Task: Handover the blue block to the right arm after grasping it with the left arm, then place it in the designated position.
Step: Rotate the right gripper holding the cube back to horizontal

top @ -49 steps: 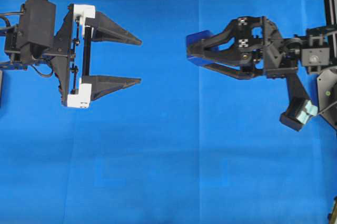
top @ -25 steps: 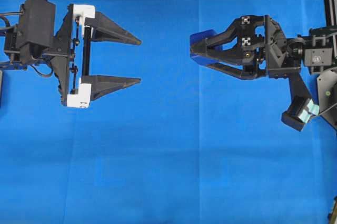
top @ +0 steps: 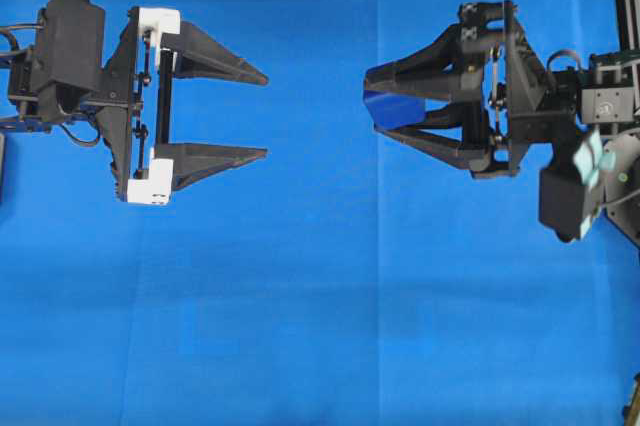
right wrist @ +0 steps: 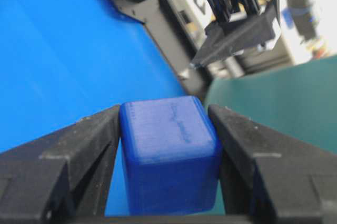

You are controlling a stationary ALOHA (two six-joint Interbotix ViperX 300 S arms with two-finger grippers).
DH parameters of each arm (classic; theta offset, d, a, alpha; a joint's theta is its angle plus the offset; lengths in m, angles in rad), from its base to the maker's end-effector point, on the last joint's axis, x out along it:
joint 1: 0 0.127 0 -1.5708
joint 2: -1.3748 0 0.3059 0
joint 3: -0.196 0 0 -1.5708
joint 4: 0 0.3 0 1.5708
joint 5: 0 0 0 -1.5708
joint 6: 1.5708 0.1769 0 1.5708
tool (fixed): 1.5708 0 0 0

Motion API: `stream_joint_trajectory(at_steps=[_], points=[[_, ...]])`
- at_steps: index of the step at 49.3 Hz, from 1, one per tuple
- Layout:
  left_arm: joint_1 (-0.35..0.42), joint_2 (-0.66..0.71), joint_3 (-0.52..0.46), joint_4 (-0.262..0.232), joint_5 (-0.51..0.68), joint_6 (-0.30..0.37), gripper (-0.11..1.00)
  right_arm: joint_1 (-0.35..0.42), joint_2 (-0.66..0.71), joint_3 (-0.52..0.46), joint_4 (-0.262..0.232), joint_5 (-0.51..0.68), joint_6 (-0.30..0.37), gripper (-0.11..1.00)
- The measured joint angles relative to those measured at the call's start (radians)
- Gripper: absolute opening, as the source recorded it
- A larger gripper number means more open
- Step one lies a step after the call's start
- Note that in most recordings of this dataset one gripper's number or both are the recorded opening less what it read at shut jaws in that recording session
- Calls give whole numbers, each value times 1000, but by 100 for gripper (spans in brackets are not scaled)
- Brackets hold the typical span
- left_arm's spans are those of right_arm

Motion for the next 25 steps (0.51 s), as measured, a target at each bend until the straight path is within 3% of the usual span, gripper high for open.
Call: stream_joint_trajectory(at_steps=[12, 15, 25], points=[[0, 0, 0, 0, 2, 2, 93, 0, -21, -2, 11, 0, 377, 46], [2, 0, 0, 0, 2, 2, 93, 2, -26, 0, 12, 2, 502, 46], [2, 0, 0, 0, 2, 2, 93, 0, -28, 0, 12, 18, 756, 46]])
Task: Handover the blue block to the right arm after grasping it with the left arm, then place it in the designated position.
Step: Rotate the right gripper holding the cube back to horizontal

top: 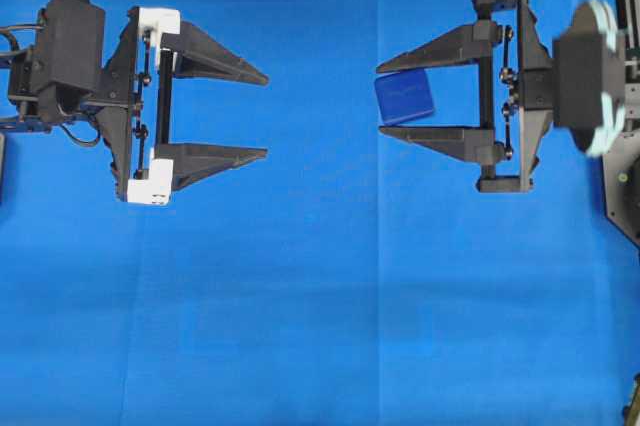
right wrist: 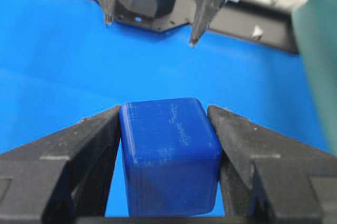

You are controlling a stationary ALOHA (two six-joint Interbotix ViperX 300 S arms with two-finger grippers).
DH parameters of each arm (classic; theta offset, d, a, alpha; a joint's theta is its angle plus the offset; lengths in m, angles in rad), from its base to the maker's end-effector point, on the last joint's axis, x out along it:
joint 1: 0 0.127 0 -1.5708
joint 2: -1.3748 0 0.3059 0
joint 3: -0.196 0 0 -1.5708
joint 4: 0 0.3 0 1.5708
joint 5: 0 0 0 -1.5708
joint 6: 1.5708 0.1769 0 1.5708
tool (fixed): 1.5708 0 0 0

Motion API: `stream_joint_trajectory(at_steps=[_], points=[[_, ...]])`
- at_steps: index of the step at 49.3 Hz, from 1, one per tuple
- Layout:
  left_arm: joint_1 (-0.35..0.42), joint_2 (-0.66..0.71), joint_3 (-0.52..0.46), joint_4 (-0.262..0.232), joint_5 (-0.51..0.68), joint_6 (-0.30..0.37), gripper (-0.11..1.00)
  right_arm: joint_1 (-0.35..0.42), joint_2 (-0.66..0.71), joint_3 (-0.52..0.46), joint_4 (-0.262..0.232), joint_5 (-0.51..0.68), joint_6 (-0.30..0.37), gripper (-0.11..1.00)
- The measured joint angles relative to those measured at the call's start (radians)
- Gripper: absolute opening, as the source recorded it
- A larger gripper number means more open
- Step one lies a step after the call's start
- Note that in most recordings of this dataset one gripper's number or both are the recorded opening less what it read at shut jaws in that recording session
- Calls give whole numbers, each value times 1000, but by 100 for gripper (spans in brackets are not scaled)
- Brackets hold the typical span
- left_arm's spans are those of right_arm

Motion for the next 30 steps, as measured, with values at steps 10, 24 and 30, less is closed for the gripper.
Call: stream_joint_trajectory(at_steps=[10, 24, 30], points=[[-2, 0, 0, 0, 0, 0, 93, 2, 0, 0, 0, 3, 107, 45], [0, 2, 0, 0, -2, 0, 93, 3, 0, 0, 0, 3, 160, 45], [-2, 0, 0, 0, -2, 0, 93, 3, 0, 0, 0, 3, 161, 45]])
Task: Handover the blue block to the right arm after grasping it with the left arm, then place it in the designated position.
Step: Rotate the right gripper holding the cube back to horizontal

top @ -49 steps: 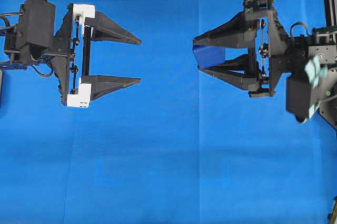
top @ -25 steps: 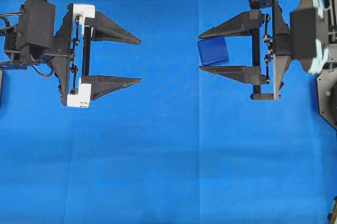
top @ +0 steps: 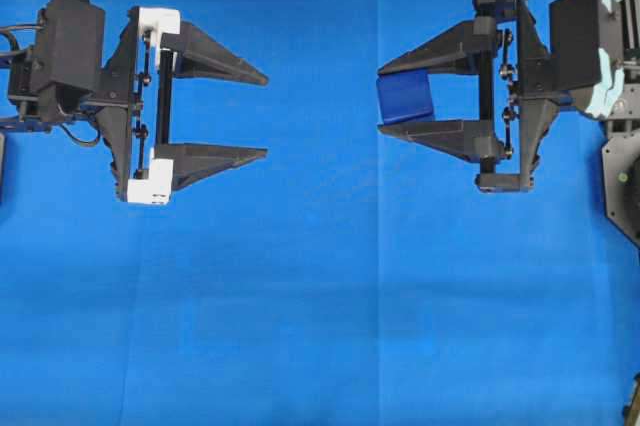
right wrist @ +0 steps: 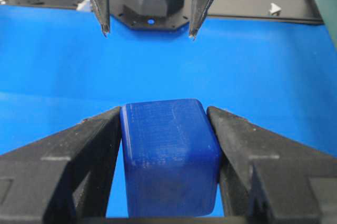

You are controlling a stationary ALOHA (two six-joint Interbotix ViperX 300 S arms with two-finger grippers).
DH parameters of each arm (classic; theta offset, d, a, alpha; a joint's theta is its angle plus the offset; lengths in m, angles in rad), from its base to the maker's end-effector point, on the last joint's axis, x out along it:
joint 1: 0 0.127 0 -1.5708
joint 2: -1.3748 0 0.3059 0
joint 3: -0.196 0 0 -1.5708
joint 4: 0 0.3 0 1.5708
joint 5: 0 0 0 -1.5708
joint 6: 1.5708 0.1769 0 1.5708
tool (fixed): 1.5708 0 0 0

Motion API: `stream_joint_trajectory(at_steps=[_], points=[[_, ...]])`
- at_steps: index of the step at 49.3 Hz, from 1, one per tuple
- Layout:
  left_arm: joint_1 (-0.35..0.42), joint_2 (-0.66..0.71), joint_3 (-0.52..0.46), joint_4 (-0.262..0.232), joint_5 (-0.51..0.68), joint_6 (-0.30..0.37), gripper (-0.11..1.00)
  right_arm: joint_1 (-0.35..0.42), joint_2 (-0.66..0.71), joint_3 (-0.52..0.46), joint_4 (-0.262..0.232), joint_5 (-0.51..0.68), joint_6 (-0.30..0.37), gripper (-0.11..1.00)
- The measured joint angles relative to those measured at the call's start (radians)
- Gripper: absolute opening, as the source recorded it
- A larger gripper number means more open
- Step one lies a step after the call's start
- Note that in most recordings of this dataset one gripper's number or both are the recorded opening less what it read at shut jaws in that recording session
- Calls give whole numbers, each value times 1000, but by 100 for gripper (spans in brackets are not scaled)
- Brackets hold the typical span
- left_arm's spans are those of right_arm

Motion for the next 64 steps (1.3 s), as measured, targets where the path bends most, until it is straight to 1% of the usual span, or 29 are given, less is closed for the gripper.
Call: stream_joint_trajectory(at_steps=[64], points=[[0, 0, 0, 0, 0, 0, 93, 3, 0, 0, 0, 6, 3, 43]])
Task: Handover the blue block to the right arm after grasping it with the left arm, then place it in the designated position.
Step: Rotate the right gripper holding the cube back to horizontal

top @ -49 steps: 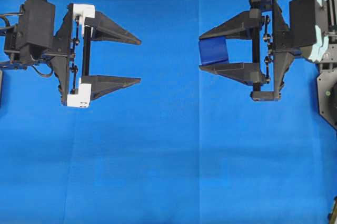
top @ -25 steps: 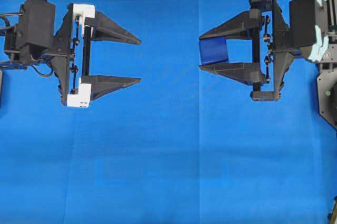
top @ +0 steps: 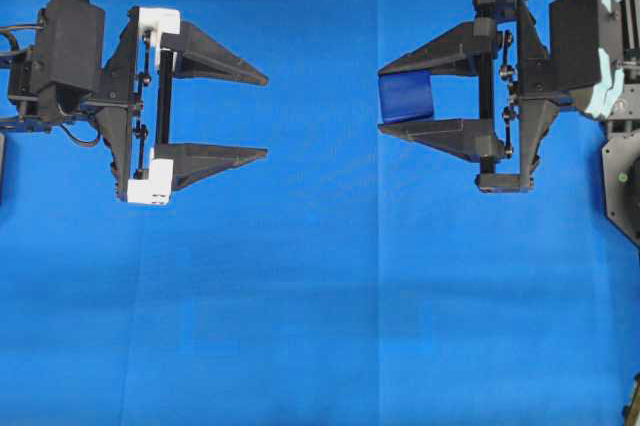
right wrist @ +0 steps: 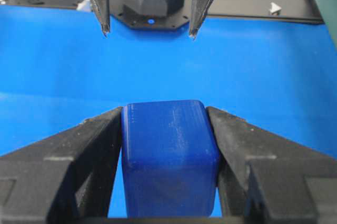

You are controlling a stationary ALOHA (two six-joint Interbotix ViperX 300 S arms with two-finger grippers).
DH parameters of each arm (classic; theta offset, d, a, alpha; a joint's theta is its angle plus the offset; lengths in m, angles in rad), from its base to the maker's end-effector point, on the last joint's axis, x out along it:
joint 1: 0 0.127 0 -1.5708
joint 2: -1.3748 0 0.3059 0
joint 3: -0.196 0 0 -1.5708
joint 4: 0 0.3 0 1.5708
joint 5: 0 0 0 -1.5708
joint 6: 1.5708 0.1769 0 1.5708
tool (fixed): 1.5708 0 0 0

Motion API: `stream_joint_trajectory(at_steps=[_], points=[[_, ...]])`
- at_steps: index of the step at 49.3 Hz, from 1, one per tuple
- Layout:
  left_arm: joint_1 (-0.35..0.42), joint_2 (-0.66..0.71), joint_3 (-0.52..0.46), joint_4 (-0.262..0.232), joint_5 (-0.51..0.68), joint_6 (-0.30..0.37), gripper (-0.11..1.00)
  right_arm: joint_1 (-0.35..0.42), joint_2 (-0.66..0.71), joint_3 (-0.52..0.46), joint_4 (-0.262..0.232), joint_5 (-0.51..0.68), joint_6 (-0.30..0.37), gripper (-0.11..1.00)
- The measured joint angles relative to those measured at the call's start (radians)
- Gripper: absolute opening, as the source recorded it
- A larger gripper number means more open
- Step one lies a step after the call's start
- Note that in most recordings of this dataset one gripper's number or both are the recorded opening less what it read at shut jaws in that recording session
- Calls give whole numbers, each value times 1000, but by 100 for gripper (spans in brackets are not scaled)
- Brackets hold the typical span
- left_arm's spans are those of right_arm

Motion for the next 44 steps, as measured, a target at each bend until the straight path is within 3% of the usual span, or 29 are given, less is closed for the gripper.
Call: stream_joint_trajectory(at_steps=[30, 44], points=[[2, 0, 0, 2, 0, 2, 93, 115, 0, 0, 17, 353, 41, 42], [2, 0, 0, 0, 0, 2, 93, 118, 0, 0, 26, 388, 41, 42]])
